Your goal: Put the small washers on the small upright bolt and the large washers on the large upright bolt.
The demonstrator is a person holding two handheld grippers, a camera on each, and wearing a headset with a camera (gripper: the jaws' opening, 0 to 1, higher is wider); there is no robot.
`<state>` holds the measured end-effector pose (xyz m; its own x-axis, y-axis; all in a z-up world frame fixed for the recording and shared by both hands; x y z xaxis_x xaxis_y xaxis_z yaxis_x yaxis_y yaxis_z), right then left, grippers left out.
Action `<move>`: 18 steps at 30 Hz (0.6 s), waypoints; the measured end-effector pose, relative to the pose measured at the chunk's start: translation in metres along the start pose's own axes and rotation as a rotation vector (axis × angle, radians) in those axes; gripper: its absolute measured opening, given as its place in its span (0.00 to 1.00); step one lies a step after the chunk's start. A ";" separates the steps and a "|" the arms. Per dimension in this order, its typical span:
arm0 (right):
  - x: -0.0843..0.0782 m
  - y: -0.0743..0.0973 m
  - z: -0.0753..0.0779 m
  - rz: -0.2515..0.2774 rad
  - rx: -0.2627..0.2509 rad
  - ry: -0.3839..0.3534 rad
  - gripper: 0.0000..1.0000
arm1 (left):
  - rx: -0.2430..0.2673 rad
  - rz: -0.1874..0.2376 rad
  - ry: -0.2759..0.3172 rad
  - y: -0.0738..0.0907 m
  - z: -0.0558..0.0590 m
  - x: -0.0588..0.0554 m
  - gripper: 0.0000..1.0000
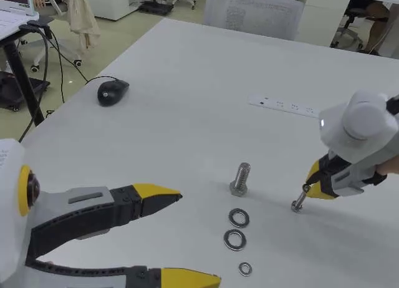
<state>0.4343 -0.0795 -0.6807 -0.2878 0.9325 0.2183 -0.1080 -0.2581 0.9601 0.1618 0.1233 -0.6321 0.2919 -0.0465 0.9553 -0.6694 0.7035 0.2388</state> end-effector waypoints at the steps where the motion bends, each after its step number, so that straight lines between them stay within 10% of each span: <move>1: 0.000 -0.001 0.000 -0.005 0.004 0.000 0.12 | 0.000 -0.001 0.002 0.000 0.000 0.000 0.55; 18: -0.003 -0.029 0.002 -0.028 0.043 0.001 0.13 | 0.013 -0.013 0.015 0.001 -0.005 -0.002 0.54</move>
<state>0.4404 -0.0746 -0.7085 -0.2860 0.9390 0.1910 -0.0749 -0.2206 0.9725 0.1638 0.1279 -0.6348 0.3108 -0.0446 0.9494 -0.6746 0.6934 0.2534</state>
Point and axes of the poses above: the centre of the closed fingertips' face, and the gripper's own axes: y roughly backward along the fingers, z roughly to its right, x roughly out of its top, the point moved 10 cm from there along y, roughly backward along the fingers, and after that the axes turned 3 degrees about -z, right-handed, at the moved point
